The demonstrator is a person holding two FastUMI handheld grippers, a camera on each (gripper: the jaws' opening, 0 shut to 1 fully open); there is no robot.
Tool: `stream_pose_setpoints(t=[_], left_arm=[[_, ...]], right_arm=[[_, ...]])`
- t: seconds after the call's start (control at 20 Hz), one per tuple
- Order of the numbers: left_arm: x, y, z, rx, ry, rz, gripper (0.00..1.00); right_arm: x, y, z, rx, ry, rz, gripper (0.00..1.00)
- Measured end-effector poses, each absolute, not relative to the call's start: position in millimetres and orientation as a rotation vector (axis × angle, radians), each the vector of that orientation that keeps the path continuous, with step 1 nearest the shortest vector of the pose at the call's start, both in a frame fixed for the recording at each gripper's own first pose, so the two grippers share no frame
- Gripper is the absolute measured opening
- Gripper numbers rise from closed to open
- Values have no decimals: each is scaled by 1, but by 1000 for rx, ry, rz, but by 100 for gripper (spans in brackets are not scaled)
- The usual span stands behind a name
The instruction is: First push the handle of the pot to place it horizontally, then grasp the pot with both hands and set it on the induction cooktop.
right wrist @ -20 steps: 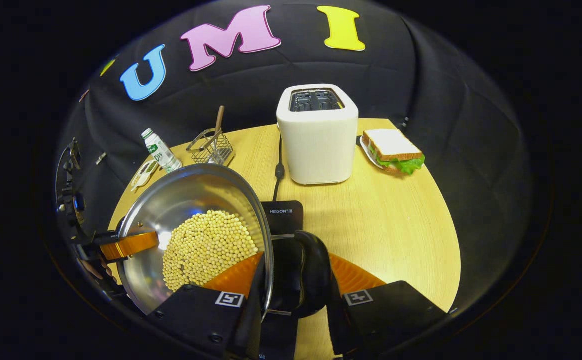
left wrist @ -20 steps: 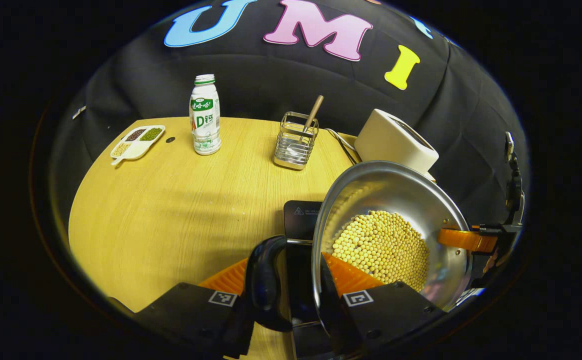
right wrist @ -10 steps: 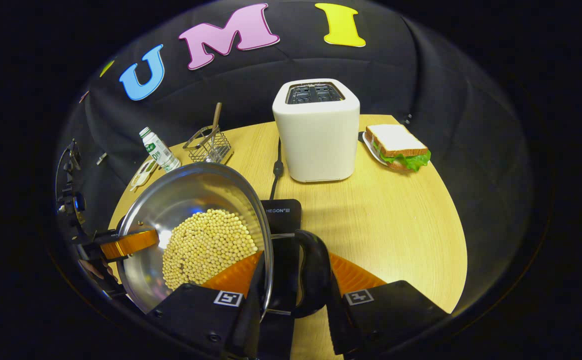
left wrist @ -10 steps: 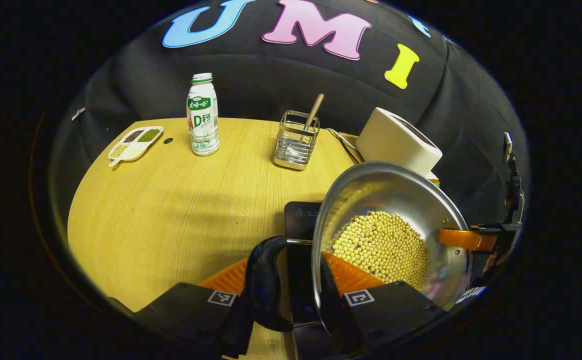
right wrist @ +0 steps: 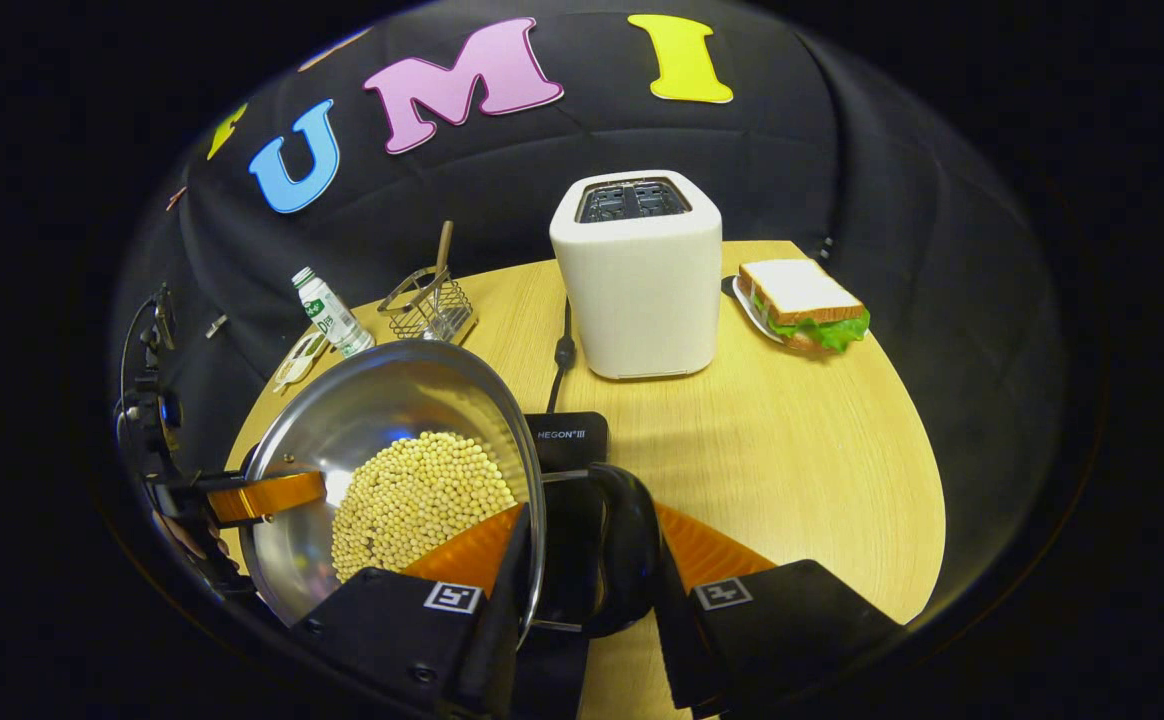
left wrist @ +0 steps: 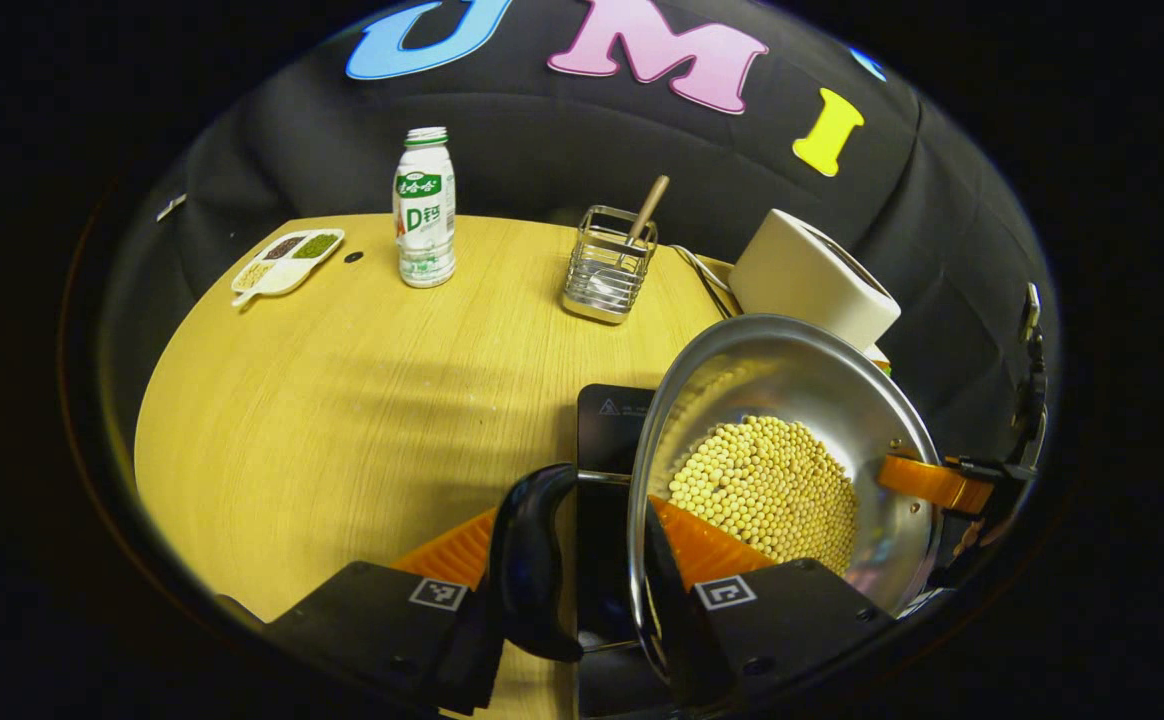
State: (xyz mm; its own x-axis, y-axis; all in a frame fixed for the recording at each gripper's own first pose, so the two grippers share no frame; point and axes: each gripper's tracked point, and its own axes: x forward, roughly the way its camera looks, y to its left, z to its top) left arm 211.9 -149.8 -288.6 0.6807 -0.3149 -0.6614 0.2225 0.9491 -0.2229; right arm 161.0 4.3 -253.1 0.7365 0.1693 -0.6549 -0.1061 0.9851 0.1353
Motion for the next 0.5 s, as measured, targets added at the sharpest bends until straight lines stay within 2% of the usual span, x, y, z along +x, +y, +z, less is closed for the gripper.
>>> stream_pose_setpoints(t=[0.05, 0.15, 0.3, 0.35, 0.45, 0.5], left_arm=[[211, -150, -292, -127, 779, -289, 69], [208, -148, -292, -107, 784, -269, 77], [202, -136, -289, -65, 778, -211, 91], [202, -135, -287, -57, 765, -205, 99], [194, -125, -275, -30, 730, -194, 98], [189, -121, -266, -18, 708, -194, 98]], right_arm=[[161, 4, -253, 86, 723, 149, 58], [160, -2, -251, 60, 705, 127, 67], [151, -7, -242, 23, 674, 106, 75], [145, -8, -236, 17, 658, 98, 90], [135, -14, -225, 8, 620, 62, 99], [128, -18, -217, 11, 599, 34, 100]])
